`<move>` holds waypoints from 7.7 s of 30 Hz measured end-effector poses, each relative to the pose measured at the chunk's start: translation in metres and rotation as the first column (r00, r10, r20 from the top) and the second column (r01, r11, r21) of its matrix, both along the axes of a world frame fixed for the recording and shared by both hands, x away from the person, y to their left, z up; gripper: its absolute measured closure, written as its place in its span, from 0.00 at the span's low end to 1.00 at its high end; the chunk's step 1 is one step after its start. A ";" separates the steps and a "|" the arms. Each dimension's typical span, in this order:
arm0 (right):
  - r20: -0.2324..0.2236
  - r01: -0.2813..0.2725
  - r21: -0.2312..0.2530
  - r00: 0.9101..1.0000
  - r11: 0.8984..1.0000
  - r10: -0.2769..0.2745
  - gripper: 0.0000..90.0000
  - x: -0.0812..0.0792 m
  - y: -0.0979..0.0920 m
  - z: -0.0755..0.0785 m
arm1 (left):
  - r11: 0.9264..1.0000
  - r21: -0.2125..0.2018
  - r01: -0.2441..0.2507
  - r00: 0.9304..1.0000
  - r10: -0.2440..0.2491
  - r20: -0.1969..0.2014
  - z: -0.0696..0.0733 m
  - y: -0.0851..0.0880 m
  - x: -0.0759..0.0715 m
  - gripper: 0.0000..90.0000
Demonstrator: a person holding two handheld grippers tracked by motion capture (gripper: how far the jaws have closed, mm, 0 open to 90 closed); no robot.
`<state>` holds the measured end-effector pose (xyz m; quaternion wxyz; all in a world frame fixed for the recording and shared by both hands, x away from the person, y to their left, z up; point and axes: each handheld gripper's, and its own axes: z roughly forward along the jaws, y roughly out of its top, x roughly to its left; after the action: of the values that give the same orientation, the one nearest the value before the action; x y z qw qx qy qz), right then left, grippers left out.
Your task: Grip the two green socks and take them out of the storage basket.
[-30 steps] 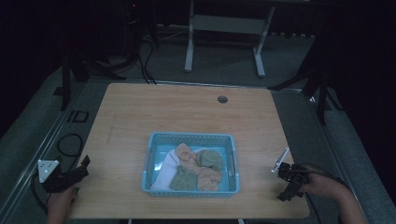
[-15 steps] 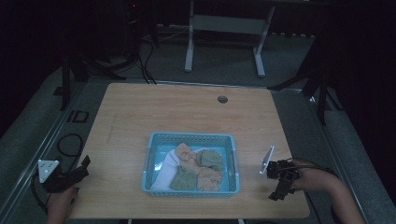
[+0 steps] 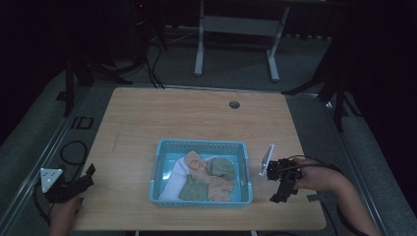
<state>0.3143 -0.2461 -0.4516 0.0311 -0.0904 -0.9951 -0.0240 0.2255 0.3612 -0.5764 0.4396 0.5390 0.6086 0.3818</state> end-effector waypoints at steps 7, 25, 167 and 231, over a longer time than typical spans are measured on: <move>0.018 -0.074 0.015 0.997 0.997 0.074 0.19 0.000 0.029 0.018 | 1.000 -0.002 -0.001 1.000 0.001 -0.002 0.000 0.000 0.000 0.01; 0.009 -0.137 0.018 0.990 0.990 0.137 0.15 0.016 0.099 0.012 | 1.000 -0.010 -0.002 1.000 0.002 -0.003 0.000 0.001 0.001 0.01; 0.267 0.158 0.164 0.943 0.974 -0.198 0.92 0.002 -0.045 0.106 | 1.000 -0.008 -0.001 1.000 0.001 -0.020 0.000 0.001 0.002 0.01; 0.181 0.194 0.097 0.961 0.976 -0.209 0.56 0.029 -0.026 0.021 | 1.000 -0.014 -0.003 1.000 0.003 -0.023 0.000 0.001 0.002 0.01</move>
<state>0.3437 -0.2720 -0.4303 -0.0634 -0.1875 -0.9774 -0.0746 0.2277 0.3626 -0.5763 0.4360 0.5391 0.6171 0.3720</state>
